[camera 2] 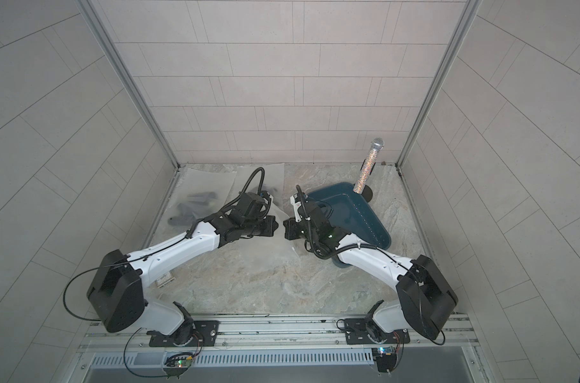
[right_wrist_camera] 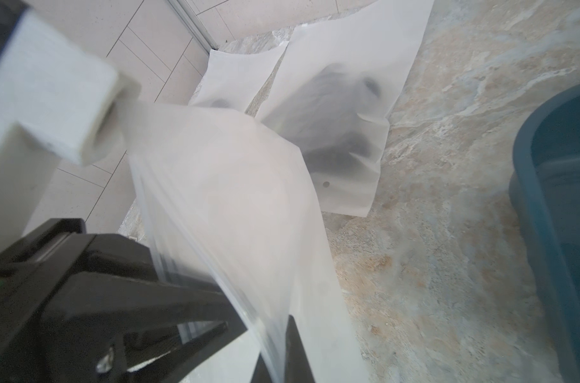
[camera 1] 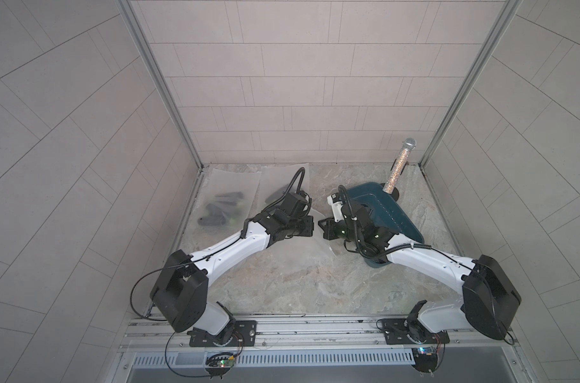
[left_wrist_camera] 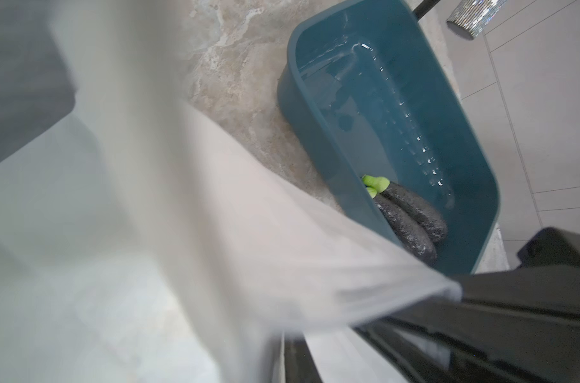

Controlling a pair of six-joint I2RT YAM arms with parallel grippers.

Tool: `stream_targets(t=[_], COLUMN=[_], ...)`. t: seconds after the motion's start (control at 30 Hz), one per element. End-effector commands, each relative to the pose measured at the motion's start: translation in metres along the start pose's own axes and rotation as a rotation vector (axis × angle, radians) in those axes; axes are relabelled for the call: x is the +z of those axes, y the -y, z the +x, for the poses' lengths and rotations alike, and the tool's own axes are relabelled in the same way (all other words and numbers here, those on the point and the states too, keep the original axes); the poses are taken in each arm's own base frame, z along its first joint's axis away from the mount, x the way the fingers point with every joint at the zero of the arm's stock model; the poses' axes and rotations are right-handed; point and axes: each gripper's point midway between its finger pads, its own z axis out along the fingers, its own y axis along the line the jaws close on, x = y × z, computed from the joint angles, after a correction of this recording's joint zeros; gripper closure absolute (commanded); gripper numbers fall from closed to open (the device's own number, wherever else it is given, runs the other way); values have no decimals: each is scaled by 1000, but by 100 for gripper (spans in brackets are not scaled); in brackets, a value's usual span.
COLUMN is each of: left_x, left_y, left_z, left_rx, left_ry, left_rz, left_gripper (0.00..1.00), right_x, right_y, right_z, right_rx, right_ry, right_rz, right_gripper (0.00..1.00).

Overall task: Place the eggplant in a zip-top bag and seal the zipper
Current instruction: Open the zipper food storage bag.

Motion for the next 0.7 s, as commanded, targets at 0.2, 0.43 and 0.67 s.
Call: stream_targets(t=[0.2, 0.43, 0.67], left_x=[-69, -113, -93], left_y=[-24, -43, -44], left_z=[10, 10, 19], left_rx=[170, 252, 276], left_ry=[-91, -87, -205], left_rz=[-179, -291, -277], left_gripper=[95, 98, 98], right_x=[13, 41, 61], right_y=[-11, -57, -31], right_z=[7, 15, 46], right_rx=[5, -12, 49], right_ry=[-55, -95, -133], right_rz=[-18, -101, -35], right_gripper=[100, 100, 100])
